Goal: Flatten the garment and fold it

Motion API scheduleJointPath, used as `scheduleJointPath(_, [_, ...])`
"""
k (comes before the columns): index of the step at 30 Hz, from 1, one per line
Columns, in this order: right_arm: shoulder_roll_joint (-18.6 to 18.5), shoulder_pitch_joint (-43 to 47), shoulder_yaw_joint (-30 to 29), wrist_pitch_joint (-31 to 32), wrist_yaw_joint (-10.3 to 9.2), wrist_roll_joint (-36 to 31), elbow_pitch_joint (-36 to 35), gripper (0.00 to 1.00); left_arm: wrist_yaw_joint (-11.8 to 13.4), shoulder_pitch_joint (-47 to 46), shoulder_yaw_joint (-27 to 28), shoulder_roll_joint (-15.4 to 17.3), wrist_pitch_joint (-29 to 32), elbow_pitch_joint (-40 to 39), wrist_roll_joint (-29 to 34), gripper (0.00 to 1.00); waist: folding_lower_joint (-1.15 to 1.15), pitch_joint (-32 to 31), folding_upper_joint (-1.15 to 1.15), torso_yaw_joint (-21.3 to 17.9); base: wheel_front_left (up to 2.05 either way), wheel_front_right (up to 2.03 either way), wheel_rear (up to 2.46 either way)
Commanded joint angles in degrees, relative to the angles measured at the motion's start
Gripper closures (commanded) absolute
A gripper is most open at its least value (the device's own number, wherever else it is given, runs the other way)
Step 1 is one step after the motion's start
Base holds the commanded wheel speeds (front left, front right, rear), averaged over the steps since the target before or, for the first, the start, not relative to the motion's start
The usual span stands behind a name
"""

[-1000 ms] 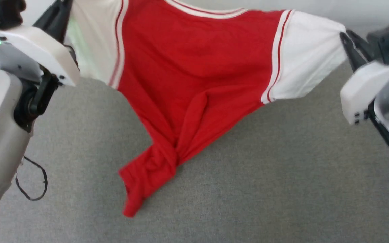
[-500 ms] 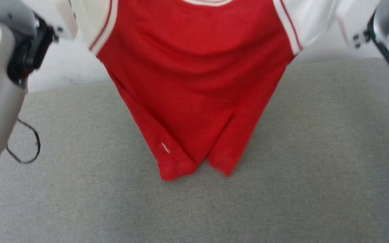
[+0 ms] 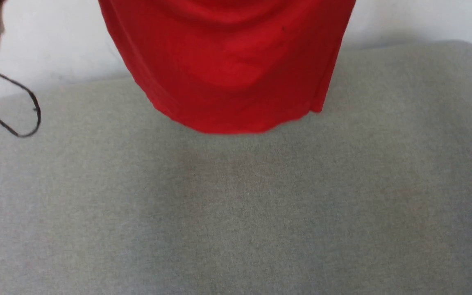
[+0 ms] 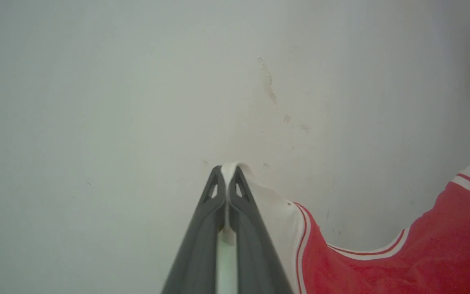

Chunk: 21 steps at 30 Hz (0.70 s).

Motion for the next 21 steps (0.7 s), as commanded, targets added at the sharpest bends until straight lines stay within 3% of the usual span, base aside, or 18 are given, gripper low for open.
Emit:
scheduleJointPath(1, [0.6, -1.7, -0.6, -0.5, -0.05, -0.8, 1.0, 1.00, -0.4, -1.5, 0.3, -0.2, -0.1, 0.5, 0.4, 1.00, -0.01, 3.8, 0.00, -1.0, 0.00, 0.00, 0.00])
scheduleJointPath(11, [3.1, -13.1, -4.9, -4.0, -0.05, -9.0, 6.8, 1.00, -1.0, -12.8, 1.7, -2.6, -3.9, 3.6, 2.1, 1.00, -0.01, 17.2, 0.00, -0.9, 0.00, 0.00, 0.00])
scheduleJointPath(21, [3.6, -21.3, -10.3, -11.5, -0.05, -19.3, 5.3, 1.00, -1.4, -24.1, 4.9, -5.2, -18.7, 4.7, 5.1, 1.00, -0.01, 28.6, 0.00, -0.2, 0.00, 0.00, 0.00])
